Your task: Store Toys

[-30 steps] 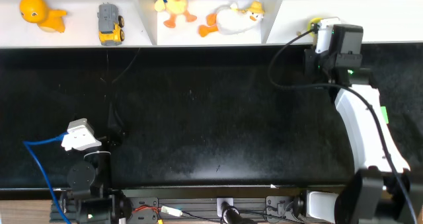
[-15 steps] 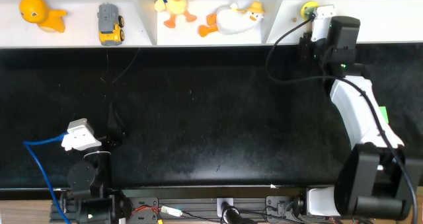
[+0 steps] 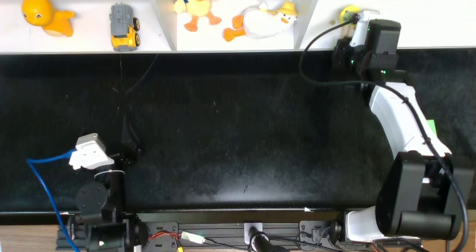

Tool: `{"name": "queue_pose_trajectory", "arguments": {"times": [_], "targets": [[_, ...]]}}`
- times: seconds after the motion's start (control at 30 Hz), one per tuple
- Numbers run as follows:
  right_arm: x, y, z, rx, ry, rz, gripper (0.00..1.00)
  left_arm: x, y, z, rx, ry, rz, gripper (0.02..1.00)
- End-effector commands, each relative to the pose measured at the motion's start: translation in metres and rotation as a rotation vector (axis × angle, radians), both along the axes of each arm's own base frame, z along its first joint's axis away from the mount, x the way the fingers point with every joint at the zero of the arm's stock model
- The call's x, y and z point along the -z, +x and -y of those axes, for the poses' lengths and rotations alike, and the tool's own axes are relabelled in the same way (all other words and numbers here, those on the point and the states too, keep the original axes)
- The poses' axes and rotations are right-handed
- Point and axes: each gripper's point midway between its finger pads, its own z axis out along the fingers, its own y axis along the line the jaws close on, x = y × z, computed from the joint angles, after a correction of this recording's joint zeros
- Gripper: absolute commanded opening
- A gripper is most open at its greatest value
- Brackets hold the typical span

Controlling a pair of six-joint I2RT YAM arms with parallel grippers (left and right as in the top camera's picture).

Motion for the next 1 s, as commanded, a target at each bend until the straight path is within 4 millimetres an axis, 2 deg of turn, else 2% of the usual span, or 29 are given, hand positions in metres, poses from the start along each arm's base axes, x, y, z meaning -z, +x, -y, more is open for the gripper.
{"name": "queue_pose_trajectory", "arguments": {"times": [0.03,0.37,0.6,1.0], "targets": [[-0.002,0.000,-0.007,0.003,0.058,-0.021,0.047,-0.001,-0.001,-0.003,-0.018,-0.016,0.009,0.996],[-0.017,0.002,-0.007,-0.004,0.040,-0.043,0.047,-0.001,-0.001,-0.003,-0.018,-0.016,0.009,0.996],[-0.032,0.014,-0.011,-0.030,0.014,0.015,0.045,-0.001,-0.001,-0.003,-0.018,-0.016,0.009,0.998],[-0.012,0.030,-0.024,-0.059,-0.001,0.027,0.047,-0.001,-0.001,-0.003,-0.018,-0.016,0.009,0.998]]}}
